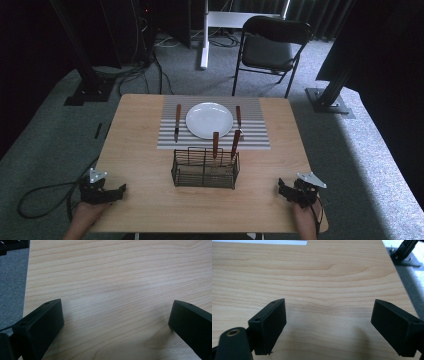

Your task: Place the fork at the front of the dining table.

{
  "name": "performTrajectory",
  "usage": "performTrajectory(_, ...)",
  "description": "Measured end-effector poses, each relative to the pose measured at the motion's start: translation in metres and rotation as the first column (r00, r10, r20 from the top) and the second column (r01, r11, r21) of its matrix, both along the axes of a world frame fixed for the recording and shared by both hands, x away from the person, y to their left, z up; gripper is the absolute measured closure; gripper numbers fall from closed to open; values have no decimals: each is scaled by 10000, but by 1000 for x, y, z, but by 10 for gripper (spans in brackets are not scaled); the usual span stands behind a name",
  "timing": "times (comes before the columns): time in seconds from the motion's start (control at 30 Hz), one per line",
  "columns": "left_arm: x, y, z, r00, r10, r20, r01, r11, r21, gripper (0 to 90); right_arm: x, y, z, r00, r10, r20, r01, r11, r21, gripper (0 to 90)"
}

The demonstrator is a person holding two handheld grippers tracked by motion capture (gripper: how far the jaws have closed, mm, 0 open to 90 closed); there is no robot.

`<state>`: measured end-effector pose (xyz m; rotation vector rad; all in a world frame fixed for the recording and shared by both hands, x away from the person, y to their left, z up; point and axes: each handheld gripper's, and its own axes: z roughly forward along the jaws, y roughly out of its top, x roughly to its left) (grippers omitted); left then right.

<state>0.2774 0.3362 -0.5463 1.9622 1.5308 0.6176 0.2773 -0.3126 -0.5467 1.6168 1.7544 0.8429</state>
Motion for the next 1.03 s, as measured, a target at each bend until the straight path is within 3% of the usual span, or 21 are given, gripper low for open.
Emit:
performTrajectory(0.1, 0, 0, 0, 10000, -5, -3, 5, 10000, 5, 0, -2, -1, 0, 9999, -115, -72, 114, 9998, -154, 124)
performTrajectory(0.23, 0, 0, 0, 10000, -8, -1, 8, 10000, 8, 0, -3, -4, -2, 9982, -186, -575, 190, 9998, 58, 125)
performTrajectory(0.43, 0, 0, 0, 10000, -2, -6, 2, 10000, 2, 0, -9, -10, -4, 9944, -398, -975, 413, 9990, 141, 128)
performTrajectory(0.63, 0, 0, 0, 10000, -9, -13, 9, 10000, 12, 0, -16, -12, -4, 9951, -9, -986, 22, 9999, 131, 128)
performTrajectory(1.03, 0, 0, 0, 10000, 7, -1, -7, 10000, -5, 0, -15, -13, -4, 9950, 90, -993, -76, 9999, 146, 127)
